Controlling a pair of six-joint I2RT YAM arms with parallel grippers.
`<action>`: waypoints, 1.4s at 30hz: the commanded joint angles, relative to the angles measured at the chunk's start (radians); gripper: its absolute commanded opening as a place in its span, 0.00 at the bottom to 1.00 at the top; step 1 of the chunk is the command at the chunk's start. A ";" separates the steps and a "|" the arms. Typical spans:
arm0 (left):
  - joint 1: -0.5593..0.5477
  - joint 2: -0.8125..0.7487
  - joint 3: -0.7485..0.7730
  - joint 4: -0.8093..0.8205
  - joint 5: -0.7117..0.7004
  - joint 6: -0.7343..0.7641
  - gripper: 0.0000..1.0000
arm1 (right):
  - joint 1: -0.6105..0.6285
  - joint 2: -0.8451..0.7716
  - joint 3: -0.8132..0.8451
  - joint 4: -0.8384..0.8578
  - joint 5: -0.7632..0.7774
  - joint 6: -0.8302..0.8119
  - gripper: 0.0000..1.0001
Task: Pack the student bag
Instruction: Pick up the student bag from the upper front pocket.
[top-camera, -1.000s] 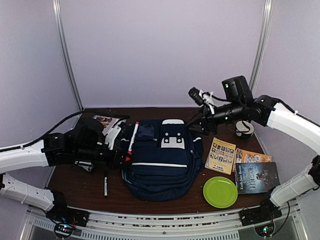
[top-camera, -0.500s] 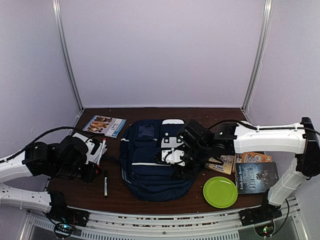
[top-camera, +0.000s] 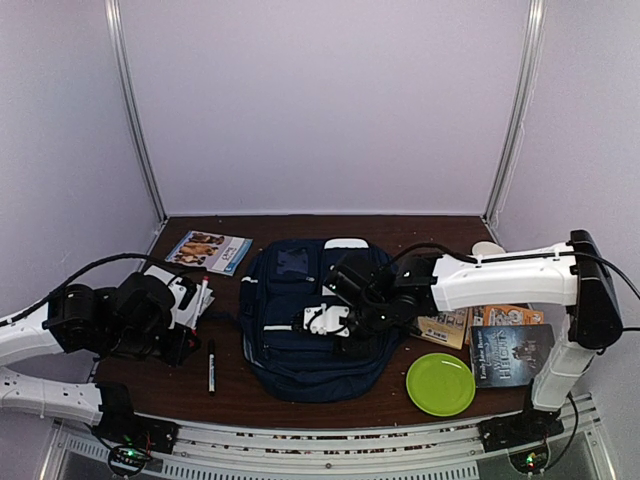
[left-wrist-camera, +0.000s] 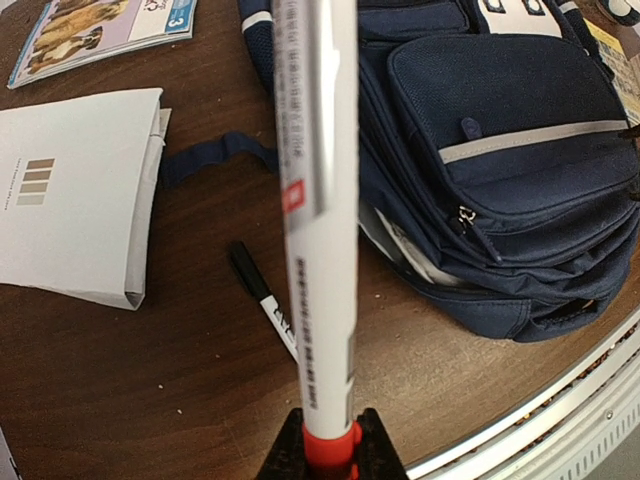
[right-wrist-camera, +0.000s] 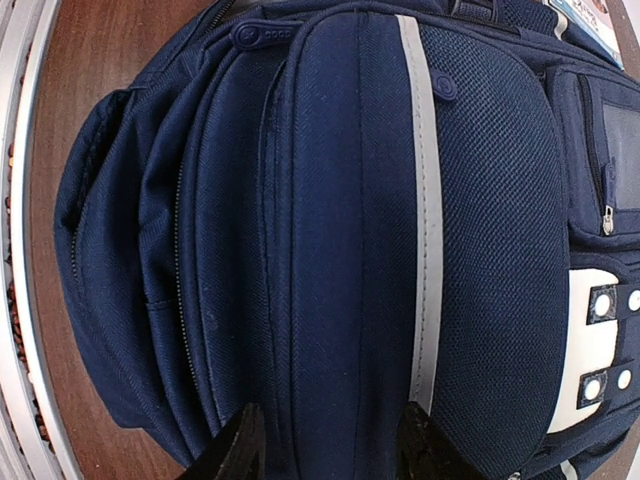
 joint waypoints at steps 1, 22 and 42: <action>-0.004 -0.003 0.016 0.000 -0.025 0.002 0.00 | 0.019 0.032 0.036 -0.049 0.036 0.003 0.47; -0.053 0.056 0.104 -0.028 -0.107 0.120 0.00 | 0.013 0.018 0.128 -0.085 0.214 0.040 0.00; -0.471 0.556 0.388 0.020 -0.232 0.549 0.00 | -0.170 -0.009 0.323 -0.144 -0.337 0.056 0.00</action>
